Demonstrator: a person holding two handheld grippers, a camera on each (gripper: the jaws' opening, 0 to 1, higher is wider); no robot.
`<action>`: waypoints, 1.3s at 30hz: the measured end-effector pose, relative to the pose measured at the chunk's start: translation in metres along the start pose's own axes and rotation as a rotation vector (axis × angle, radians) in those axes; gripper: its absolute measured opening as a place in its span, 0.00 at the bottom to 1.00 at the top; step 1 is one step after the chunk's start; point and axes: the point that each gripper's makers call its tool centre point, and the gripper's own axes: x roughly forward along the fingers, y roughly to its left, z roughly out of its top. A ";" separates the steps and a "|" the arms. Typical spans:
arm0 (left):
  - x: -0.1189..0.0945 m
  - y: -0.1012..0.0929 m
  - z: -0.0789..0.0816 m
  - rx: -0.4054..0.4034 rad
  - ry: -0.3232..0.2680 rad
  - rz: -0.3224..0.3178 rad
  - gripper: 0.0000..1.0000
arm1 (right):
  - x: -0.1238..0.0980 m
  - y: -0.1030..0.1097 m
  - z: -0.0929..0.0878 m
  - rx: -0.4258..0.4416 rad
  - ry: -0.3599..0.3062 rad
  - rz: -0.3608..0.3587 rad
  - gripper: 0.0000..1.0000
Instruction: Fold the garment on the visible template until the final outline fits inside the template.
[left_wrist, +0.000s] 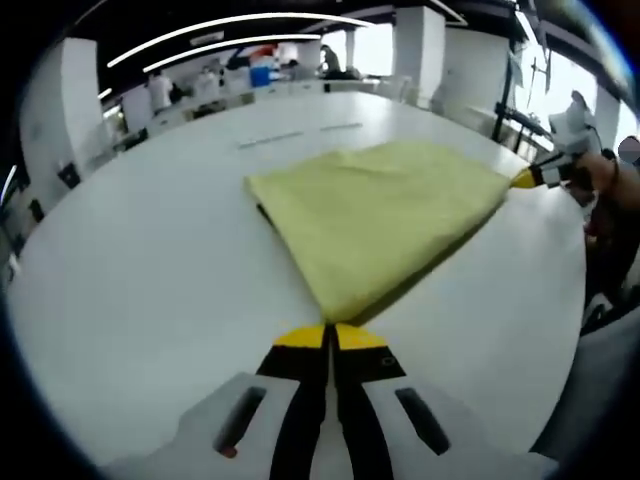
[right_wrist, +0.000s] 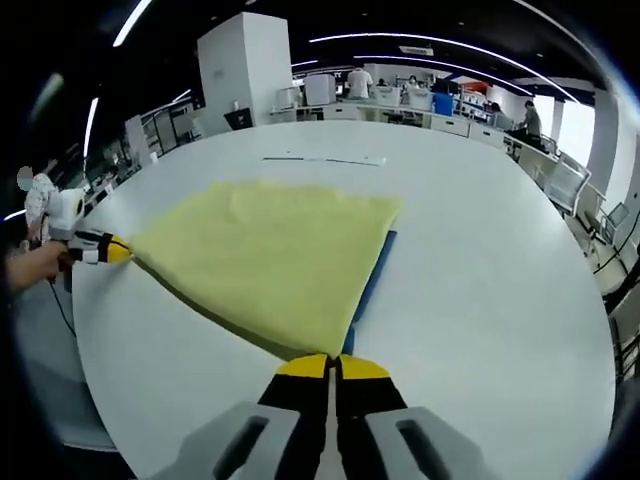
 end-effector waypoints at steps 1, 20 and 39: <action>-0.001 0.000 -0.001 0.001 0.003 0.000 0.00 | -0.001 0.001 -0.001 0.002 0.001 0.001 0.00; -0.015 -0.009 -0.015 -0.005 0.022 -0.007 0.00 | -0.013 0.012 -0.020 0.014 0.013 0.008 0.00; -0.034 -0.004 -0.006 -0.114 -0.021 -0.017 0.13 | -0.020 0.018 -0.004 0.077 -0.010 0.017 0.20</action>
